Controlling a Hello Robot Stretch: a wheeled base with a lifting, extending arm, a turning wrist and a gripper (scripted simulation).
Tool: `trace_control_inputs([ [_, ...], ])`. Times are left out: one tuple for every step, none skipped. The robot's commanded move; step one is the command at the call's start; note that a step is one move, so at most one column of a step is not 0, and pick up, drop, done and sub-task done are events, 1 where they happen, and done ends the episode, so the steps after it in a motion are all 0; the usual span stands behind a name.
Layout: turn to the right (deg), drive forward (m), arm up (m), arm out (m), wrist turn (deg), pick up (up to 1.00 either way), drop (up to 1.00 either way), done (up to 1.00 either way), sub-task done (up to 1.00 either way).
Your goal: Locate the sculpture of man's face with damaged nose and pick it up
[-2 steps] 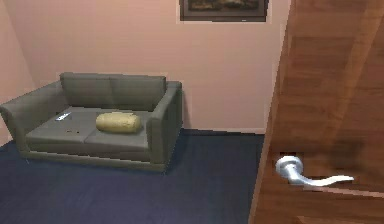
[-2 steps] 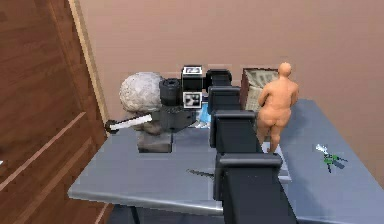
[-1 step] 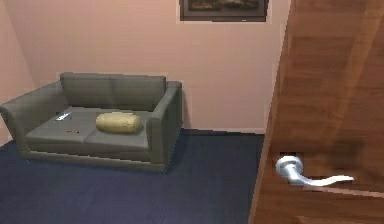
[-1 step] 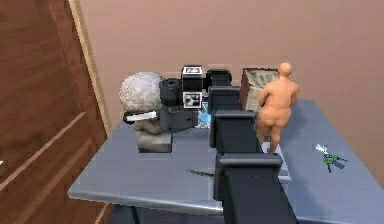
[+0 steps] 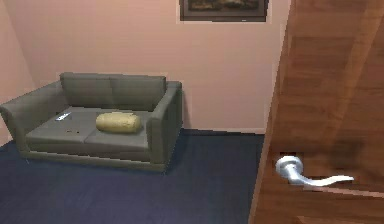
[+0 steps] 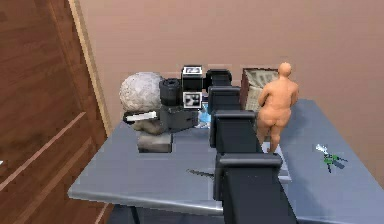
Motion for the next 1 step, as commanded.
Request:
trace_control_inputs([
  [0.0,0.0,0.0,0.0,0.0,0.0,0.0,1.0,0.0],
])
